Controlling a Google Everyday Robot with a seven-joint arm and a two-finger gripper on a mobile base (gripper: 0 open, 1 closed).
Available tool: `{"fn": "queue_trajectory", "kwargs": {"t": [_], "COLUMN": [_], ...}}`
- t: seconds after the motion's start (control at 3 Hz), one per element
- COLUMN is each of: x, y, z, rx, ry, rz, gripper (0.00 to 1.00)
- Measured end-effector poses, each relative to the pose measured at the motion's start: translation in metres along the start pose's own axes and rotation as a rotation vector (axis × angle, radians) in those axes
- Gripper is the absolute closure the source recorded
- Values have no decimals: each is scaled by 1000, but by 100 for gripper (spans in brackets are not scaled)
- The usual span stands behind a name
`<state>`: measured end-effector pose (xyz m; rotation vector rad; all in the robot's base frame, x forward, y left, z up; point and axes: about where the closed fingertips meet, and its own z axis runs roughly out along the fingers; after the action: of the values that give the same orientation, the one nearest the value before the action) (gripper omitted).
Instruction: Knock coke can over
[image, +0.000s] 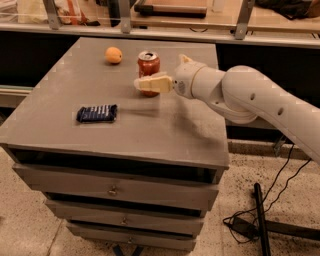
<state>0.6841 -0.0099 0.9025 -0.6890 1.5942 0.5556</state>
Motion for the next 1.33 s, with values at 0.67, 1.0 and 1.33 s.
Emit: {"fn": "queue_trajectory", "kwargs": {"t": [0.67,1.0,1.33], "x": [-5,-1,3], "y": [0,0,1], "z": [28,39,45], "rx": [-47,-60,-76], "ry": [-38,-51,-58], "rz": [-2,17,25], "gripper": [0,8,20]}}
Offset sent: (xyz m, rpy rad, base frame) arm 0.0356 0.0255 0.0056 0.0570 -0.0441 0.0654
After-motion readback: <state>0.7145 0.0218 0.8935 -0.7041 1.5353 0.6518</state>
